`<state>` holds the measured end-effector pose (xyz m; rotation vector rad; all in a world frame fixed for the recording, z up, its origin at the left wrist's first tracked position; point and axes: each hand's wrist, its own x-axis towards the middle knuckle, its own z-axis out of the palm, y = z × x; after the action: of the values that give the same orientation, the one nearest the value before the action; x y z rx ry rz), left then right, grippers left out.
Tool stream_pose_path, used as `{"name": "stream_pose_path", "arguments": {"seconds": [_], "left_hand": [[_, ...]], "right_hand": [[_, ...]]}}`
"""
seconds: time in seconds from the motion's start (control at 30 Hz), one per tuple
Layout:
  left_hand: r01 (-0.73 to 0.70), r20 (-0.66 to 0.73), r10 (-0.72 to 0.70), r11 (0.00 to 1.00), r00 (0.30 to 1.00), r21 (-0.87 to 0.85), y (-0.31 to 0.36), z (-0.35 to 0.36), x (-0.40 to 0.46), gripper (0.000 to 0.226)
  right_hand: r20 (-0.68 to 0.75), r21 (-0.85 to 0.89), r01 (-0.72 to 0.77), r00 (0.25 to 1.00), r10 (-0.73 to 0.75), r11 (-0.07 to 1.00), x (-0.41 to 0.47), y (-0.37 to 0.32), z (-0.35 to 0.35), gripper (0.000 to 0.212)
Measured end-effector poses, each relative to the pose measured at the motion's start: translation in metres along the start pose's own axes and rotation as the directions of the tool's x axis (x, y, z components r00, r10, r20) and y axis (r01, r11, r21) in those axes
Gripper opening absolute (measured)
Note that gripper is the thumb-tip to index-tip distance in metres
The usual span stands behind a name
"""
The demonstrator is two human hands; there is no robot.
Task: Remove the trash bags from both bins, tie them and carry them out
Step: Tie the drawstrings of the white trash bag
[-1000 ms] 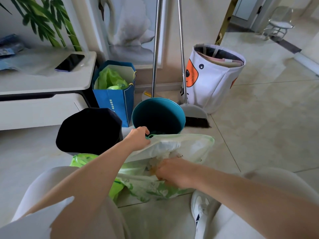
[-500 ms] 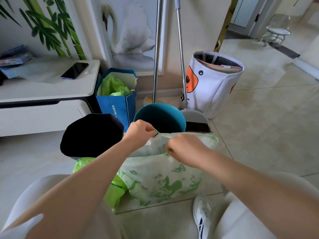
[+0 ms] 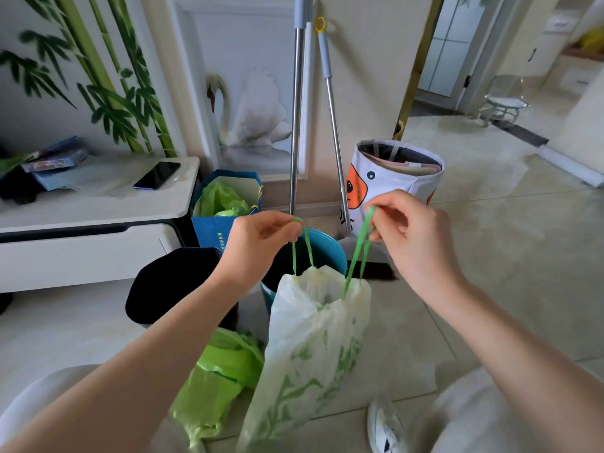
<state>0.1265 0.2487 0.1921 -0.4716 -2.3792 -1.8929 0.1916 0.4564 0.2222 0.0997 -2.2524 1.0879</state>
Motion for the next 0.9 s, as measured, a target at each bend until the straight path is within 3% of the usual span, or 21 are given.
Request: {"name": "stream_pose_path", "arguments": {"seconds": [0.17, 0.27, 0.37, 0.5, 0.7, 0.9], "left_hand": [[0.074, 0.040, -0.075, 0.997, 0.996, 0.038, 0.000, 0.000, -0.011, 0.016], [0.085, 0.062, -0.083, 0.996, 0.995, -0.024, 0.006, 0.005, -0.018, 0.011], [0.084, 0.123, -0.082, 0.996, 0.989, -0.006, 0.009, 0.009, -0.024, 0.006], [0.106, 0.151, -0.102, 0.994, 0.983, -0.013, 0.005, 0.011, -0.024, 0.006], [0.073, 0.175, -0.071, 0.997, 0.982, -0.004, 0.003, 0.009, -0.022, 0.009], [0.070, 0.180, -0.067, 0.998, 0.981, -0.007, -0.004, 0.009, -0.022, 0.008]], "right_hand": [[0.132, 0.082, -0.110, 0.986, 0.098, 0.991, -0.007, -0.002, 0.005, 0.010], [0.219, 0.120, -0.148, 0.969, 0.119, 0.982, -0.011, -0.001, 0.009, 0.005], [0.315, 0.108, -0.203, 0.936, 0.160, 0.973, -0.015, 0.004, 0.016, 0.014], [0.408, 0.080, -0.269, 0.887, 0.214, 0.960, -0.016, 0.010, 0.032, 0.006], [0.498, 0.027, -0.234, 0.846, 0.190, 0.972, -0.017, 0.006, 0.040, 0.015], [0.499, -0.014, -0.209, 0.846, 0.187, 0.978, -0.014, 0.002, 0.041, 0.012]]}}
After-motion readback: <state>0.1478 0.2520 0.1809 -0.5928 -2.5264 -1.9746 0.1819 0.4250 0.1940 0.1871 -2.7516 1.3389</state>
